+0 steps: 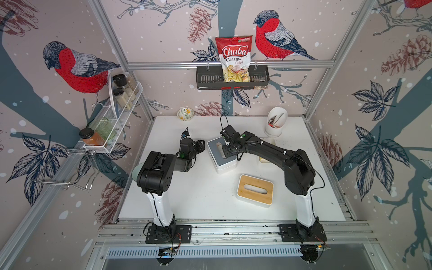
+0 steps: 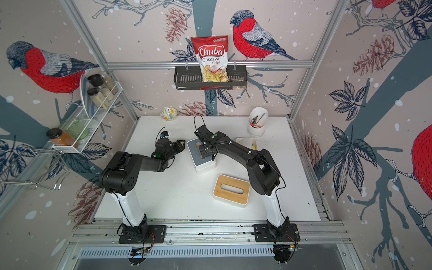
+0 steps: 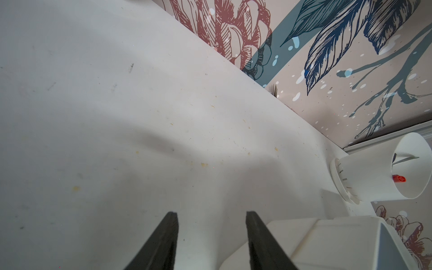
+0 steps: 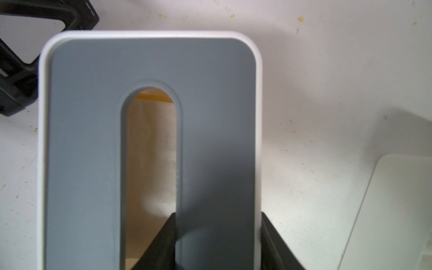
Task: Put the tissue paper into the tissue box
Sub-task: Close the box lid on the tissue box.
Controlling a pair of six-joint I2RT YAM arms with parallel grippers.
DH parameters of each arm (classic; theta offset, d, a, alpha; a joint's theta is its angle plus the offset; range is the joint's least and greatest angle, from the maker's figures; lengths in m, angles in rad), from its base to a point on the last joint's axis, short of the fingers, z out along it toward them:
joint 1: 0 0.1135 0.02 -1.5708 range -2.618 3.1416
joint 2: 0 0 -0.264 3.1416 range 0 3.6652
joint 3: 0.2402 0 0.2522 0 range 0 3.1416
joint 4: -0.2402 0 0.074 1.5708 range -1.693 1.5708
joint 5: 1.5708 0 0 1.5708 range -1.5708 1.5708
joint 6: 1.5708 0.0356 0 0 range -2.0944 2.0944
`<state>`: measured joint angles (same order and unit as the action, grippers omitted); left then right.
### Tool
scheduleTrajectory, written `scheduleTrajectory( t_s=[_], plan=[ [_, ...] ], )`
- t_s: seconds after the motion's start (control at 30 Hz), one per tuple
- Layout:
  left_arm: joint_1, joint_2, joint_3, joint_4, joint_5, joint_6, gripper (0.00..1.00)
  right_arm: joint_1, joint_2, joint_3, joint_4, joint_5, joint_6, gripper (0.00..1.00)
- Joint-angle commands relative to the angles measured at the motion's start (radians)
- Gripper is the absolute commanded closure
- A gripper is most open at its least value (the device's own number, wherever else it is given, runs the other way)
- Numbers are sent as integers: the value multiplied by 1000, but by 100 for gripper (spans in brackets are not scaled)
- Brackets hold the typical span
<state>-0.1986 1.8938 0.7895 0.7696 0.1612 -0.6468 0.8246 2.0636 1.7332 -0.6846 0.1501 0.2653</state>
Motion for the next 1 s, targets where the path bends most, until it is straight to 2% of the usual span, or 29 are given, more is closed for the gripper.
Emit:
scheduleTrajectory(
  t_s=[0.0, 0.2, 0.5, 0.97],
  plan=[
    [4, 1, 5, 20, 17, 16, 49, 2, 12, 0, 21, 26, 11, 81],
    [5, -2, 2, 22, 19, 18, 49, 5, 25, 16, -10, 33, 13, 81],
    [4, -6, 1, 23, 23, 17, 49, 7, 26, 141, -154, 19, 19, 80],
    [4, -9, -4, 27, 20, 15, 49, -11, 149, 295, -343, -17, 13, 80]
  ],
)
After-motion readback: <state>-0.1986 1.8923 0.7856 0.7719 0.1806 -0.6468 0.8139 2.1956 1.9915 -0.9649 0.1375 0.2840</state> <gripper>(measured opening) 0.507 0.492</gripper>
